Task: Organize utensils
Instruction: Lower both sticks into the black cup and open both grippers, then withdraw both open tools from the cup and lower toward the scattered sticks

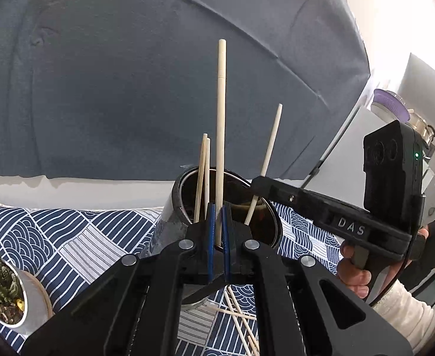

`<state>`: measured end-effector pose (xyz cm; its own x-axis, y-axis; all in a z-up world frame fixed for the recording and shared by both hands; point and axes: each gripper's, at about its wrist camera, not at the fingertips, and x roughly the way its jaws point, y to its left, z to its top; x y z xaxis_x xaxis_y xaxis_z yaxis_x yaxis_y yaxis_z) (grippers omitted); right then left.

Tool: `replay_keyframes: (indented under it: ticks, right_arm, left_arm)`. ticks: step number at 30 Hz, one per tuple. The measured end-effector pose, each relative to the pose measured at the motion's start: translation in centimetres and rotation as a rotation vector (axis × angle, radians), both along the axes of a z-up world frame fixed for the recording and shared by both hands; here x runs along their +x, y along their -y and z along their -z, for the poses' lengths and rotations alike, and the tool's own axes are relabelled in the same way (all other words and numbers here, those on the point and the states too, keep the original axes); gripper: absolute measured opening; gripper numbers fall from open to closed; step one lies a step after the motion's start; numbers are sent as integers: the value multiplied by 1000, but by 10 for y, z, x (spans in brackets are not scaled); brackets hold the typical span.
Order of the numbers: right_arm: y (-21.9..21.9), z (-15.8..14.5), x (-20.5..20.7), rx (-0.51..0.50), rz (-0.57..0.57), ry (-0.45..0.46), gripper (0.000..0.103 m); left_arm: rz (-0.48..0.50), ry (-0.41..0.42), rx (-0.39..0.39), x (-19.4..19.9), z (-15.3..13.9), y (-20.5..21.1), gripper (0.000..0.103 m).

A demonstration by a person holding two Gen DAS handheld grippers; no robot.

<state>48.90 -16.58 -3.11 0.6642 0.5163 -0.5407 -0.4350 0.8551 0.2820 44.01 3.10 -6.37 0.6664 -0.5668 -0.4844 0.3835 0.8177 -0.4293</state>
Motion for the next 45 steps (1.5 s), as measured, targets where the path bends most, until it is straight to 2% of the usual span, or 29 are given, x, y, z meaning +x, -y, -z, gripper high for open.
replay_keyframes:
  ticks: [10, 11, 13, 17, 18, 19, 21, 23, 24, 25, 26, 28, 30, 31, 36, 42, 45]
  right_arm:
    - [-12, -1, -14, -118, -22, 36, 8]
    - [-12, -2, -15, -119, -22, 39, 8]
    - [-10, -5, -18, -124, -14, 44, 8]
    - [-2, -12, -23, -132, -2, 48, 9]
    - [0, -14, -25, -137, -1, 49, 14]
    - [2, -15, -26, -139, 3, 50, 25]
    - [8, -20, -33, -138, 14, 55, 36]
    - [13, -25, -40, -134, 17, 62, 42]
    - [16, -27, -44, -134, 20, 65, 49]
    - [19, -29, -48, -136, 26, 67, 57]
    - [23, -32, -53, -137, 34, 69, 61]
    - [28, -35, -62, -140, 46, 77, 81]
    - [34, -39, -75, -148, 67, 95, 85]
    - [36, -41, -81, -150, 69, 97, 86]
    - [44, -42, -102, -195, 78, 94, 87]
    - [47, -32, -128, -235, 49, 64, 87]
    - [47, -20, -140, -253, 41, 38, 88]
  left_arm:
    - [0, -12, 45, -9, -3, 2, 7]
    - [-4, -10, 53, -10, -5, 3, 9]
    - [-9, -7, 67, -14, -7, 2, 21]
    - [-42, 1, 76, -25, -14, -5, 26]
    - [-50, 1, 76, -29, -16, -7, 29]
    - [-52, -1, 74, -32, -17, -9, 35]
    - [-75, 2, 89, -40, -20, -11, 44]
    - [-85, 1, 100, -48, -23, -13, 49]
    - [-96, 0, 106, -54, -25, -15, 56]
    - [-103, -1, 107, -58, -26, -16, 60]
    - [-111, -7, 103, -63, -27, -18, 62]
    - [-133, -19, 97, -71, -29, -22, 74]
    - [-150, -26, 99, -80, -30, -24, 76]
    - [-158, -35, 100, -85, -29, -26, 84]
    - [-206, -60, 142, -113, -26, -29, 95]
    - [-220, -133, 204, -141, -7, -30, 97]
    - [-225, -175, 198, -154, 7, -33, 97]
